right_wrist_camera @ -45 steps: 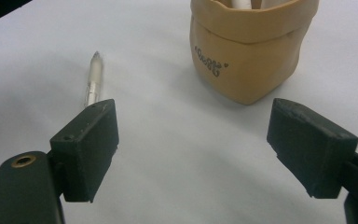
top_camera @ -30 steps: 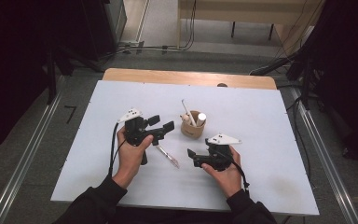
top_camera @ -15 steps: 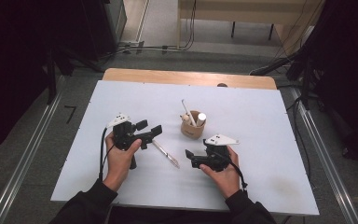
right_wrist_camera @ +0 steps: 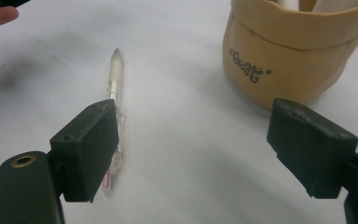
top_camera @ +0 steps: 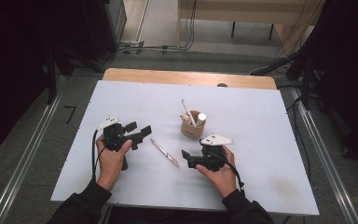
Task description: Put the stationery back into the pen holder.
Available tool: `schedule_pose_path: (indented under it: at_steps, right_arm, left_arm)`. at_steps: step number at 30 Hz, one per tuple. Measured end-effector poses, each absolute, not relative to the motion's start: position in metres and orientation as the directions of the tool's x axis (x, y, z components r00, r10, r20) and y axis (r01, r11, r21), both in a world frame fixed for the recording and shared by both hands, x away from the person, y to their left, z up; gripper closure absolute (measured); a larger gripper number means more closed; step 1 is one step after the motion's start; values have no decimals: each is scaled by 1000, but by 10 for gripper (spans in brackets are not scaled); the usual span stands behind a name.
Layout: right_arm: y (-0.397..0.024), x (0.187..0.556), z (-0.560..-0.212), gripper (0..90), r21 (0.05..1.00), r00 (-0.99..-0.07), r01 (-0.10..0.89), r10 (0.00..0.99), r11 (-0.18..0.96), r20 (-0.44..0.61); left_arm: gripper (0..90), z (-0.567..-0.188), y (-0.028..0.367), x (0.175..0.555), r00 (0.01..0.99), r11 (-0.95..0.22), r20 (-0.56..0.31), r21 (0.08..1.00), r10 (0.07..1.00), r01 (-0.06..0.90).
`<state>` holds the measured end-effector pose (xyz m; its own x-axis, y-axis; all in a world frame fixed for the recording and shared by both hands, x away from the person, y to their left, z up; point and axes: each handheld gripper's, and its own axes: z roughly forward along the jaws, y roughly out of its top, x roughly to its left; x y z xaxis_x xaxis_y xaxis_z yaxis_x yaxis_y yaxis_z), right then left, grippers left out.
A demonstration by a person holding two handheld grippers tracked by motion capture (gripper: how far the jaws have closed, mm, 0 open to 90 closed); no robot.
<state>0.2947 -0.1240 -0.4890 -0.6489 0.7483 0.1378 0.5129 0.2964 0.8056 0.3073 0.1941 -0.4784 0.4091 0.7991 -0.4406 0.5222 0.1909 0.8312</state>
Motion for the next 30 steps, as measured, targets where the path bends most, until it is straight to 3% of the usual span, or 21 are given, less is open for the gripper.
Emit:
schedule_pose_path:
  at_steps: [30]
  right_arm:
    - [-74, 306, -497, 157, 799, -686, 477, 723, 366, 79]
  left_arm:
    - [215, -484, 198, 311, 394, 201, -456, 818, 798, 539]
